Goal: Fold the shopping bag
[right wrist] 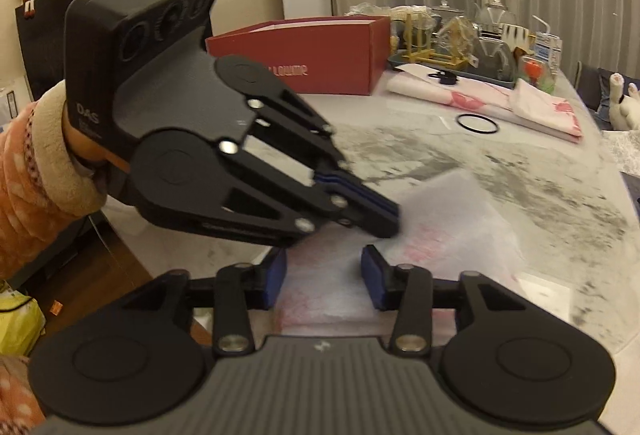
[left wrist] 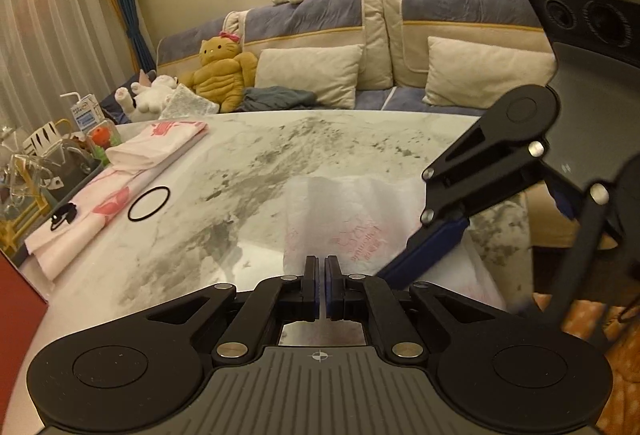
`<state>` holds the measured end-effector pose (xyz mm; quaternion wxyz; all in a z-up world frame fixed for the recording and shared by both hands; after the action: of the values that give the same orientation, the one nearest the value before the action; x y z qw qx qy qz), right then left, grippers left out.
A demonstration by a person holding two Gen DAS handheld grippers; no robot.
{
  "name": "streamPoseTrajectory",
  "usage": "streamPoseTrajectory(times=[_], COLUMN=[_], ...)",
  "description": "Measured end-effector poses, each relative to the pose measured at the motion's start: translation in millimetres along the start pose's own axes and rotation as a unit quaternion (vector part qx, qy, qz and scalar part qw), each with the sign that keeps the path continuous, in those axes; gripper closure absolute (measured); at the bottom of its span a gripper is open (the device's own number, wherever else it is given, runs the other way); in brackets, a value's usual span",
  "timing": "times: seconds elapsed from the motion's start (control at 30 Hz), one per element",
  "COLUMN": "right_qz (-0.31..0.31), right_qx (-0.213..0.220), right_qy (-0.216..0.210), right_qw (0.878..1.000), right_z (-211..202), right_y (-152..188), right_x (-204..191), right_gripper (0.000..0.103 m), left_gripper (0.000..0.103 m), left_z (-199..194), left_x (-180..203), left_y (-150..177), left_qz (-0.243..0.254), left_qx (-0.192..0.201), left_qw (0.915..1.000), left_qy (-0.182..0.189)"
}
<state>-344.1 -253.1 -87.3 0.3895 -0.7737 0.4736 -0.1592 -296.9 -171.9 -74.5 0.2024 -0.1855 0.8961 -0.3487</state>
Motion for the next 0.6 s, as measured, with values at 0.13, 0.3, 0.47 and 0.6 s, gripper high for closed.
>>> streamPoseTrajectory(times=[0.13, 0.3, 0.47, 0.6], right_qz=[-0.025, -0.038, -0.013, 0.027], right_qx=[-0.003, -0.002, 0.006, -0.012], right_qy=[-0.025, -0.006, 0.05, 0.058], right_qw=[0.999, 0.999, 0.999, 0.998], right_z=[-3, -30, -48, -39], right_y=[-5, -4, 4, 16], right_x=[-14, -1, 30, 53], right_gripper=[0.049, 0.061, 0.066, 0.066], left_gripper=[0.1, 0.1, 0.1, 0.1], left_z=[-1, -1, -1, -2], left_x=[-1, -3, -2, -3], left_y=[-2, 0, 1, 1], left_qz=[0.007, 0.002, 0.008, 0.0], left_qx=[-0.003, 0.004, 0.01, 0.009], left_qw=[1.0, 1.0, 0.9999, 1.0], left_qy=[0.001, 0.003, 0.003, 0.003])
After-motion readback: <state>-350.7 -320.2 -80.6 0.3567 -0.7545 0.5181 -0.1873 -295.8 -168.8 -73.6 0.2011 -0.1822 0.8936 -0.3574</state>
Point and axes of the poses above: each gripper's, at about its wrist camera, not at the fingertips, and z roughly the way its jaws point, x to its right, y to its underside, the point moved 2 cm from there along z, roughly the way its jaws point, and after that the axes turned 4 degrees about -x, right-handed, at the moved point
